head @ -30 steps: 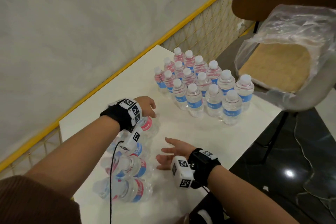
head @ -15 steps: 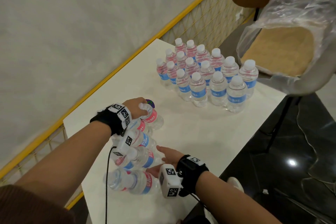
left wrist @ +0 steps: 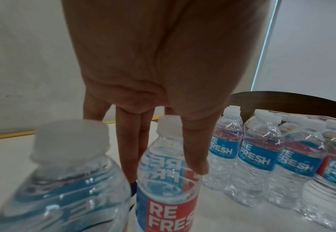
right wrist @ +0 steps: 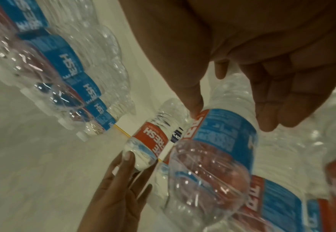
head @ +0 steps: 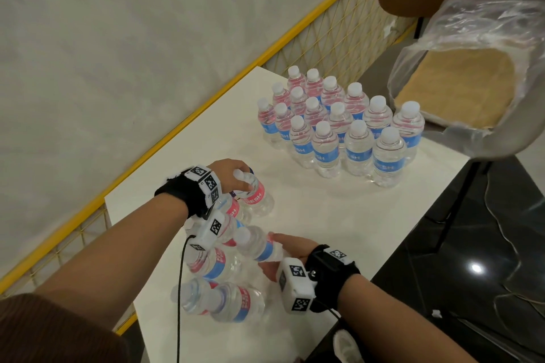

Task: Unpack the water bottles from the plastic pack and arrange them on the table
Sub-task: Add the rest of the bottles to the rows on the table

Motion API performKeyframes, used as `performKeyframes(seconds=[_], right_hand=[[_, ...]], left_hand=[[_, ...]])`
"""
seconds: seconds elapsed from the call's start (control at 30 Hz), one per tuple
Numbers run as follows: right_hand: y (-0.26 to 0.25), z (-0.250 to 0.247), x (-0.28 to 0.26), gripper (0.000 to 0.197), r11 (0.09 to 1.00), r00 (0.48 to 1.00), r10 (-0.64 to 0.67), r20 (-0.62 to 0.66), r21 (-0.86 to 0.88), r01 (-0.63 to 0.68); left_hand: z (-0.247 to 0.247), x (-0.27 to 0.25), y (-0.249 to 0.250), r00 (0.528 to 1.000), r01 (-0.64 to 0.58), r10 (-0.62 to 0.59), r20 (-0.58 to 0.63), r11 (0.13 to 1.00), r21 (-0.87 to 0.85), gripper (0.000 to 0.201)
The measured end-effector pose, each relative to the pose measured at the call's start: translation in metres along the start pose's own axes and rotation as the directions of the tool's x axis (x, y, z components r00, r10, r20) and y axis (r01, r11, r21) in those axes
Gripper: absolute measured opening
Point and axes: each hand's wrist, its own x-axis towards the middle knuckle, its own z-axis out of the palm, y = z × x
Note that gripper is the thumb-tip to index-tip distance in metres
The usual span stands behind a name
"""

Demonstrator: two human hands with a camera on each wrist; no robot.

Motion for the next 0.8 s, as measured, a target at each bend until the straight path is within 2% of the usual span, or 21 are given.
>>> performKeyframes(seconds=[0.1,0.27,0.37,0.43,0.53,0.6,0.67,0.8], right_hand=[[-0.019,-0.012,-0.004,0.039,0.994,0.995,-0.046,-0.088,0.091,0.054],[-0.052,-0.032,-0.033,0.039,0.976,0.983,-0.128,-0.13,0.158,0.148],[-0.064,-0.052,-0.046,0.045,0.97,0.96,-0.176,-0.216,0.128,0.207],[-0.07,-0.065,-0.055,0.048,0.961,0.93,-0.25,-0.269,0.046,0.271],[-0.078,-0.079,-0.075,0.047,0.942,0.898,-0.332,-0.288,-0.049,0.332],[-0.082,-0.089,-0.085,0.046,0.936,0.887,-0.351,-0.3,-0.078,0.344],[-0.084,-0.097,-0.094,0.044,0.937,0.884,-0.348,-0.312,-0.079,0.341],[-0.084,-0.114,-0.107,0.04,0.942,0.886,-0.317,-0.338,0.0,0.337]], left_hand=[[-0.002,0.002,0.01,0.999,-0.032,0.032,0.01,0.999,-0.011,0.052],[-0.001,0.006,0.042,0.996,-0.089,0.089,0.003,0.995,-0.042,0.052],[0.001,0.007,0.067,0.989,-0.145,0.146,0.0,0.988,-0.052,0.051],[0.001,0.006,0.085,0.984,-0.181,0.18,-0.014,0.982,-0.047,0.05],[0.002,0.006,0.111,0.972,-0.233,0.231,-0.032,0.97,-0.074,0.043],[0.003,0.007,0.125,0.969,-0.247,0.243,-0.048,0.964,-0.103,0.035],[0.004,0.006,0.137,0.965,-0.259,0.253,-0.065,0.957,-0.127,0.037],[0.009,0.004,0.156,0.964,-0.259,0.242,-0.106,0.948,-0.187,0.035]])
